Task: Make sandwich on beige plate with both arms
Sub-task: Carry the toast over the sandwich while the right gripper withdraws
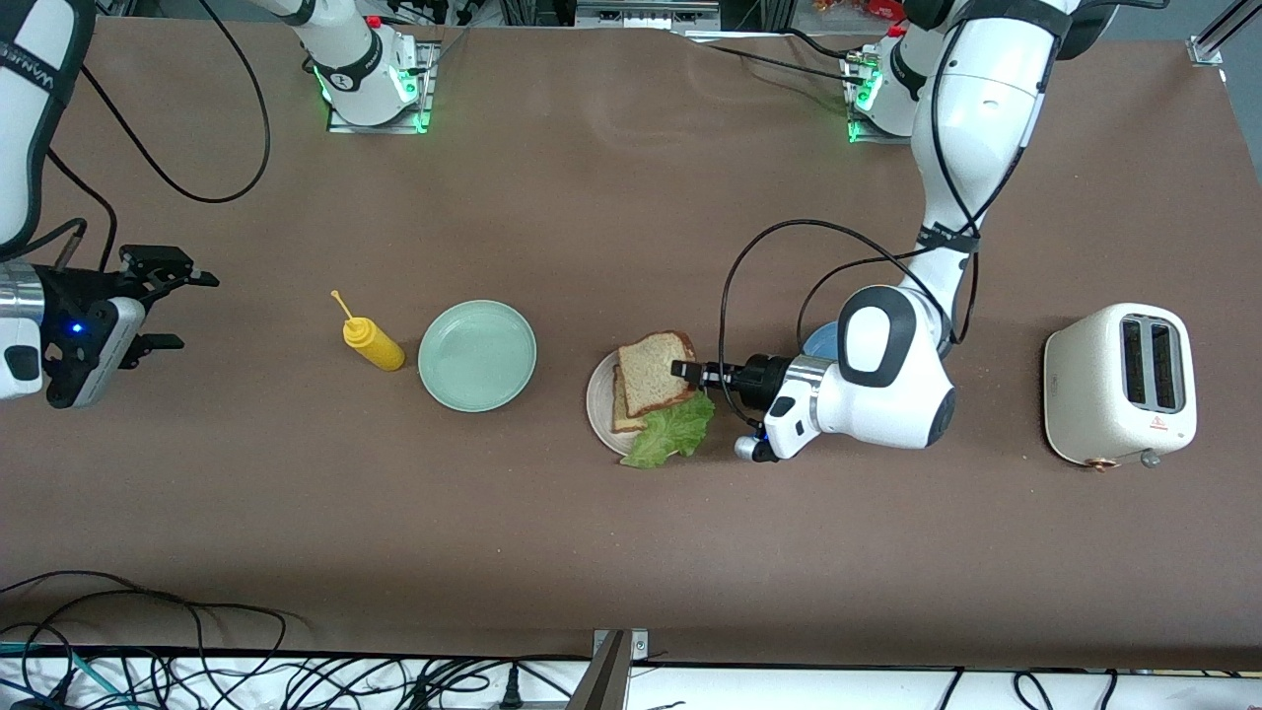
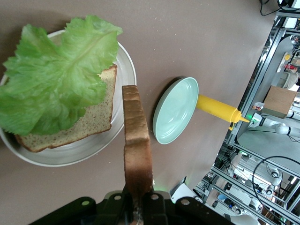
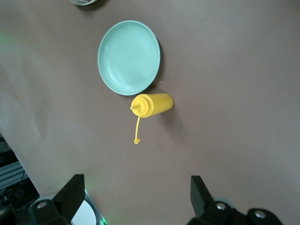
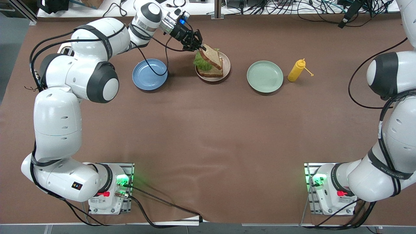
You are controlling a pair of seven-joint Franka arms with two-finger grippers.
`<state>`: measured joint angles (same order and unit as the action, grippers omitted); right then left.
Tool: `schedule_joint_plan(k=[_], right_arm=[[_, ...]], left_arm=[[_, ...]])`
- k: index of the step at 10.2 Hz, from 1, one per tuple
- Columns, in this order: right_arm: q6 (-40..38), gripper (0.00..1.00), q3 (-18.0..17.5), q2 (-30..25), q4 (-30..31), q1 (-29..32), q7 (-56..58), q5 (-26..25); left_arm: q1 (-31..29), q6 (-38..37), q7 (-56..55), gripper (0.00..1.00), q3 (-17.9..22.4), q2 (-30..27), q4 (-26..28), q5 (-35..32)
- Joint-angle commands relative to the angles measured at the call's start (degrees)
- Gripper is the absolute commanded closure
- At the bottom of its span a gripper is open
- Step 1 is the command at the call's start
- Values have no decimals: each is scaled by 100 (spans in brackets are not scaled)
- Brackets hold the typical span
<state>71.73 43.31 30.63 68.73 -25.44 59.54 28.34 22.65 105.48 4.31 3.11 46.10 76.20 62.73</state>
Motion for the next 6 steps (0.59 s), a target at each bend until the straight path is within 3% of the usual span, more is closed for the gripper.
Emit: schedule_joint_plan(k=[1,4,6], right_arm=[[-54,0,-68,-310,-202,-363,-765,-991],[-10,0,-1040,-785,-27,-164,-2205,-2048],[269,0,-2652,-1433,621,737,-3521,-2874]], left_arm=[[178,279,-80,100,85,136,-105,440],[398,1017,-71,100,85,347,-123,644],[389,1054,-27,100,85,382,-114,644]])
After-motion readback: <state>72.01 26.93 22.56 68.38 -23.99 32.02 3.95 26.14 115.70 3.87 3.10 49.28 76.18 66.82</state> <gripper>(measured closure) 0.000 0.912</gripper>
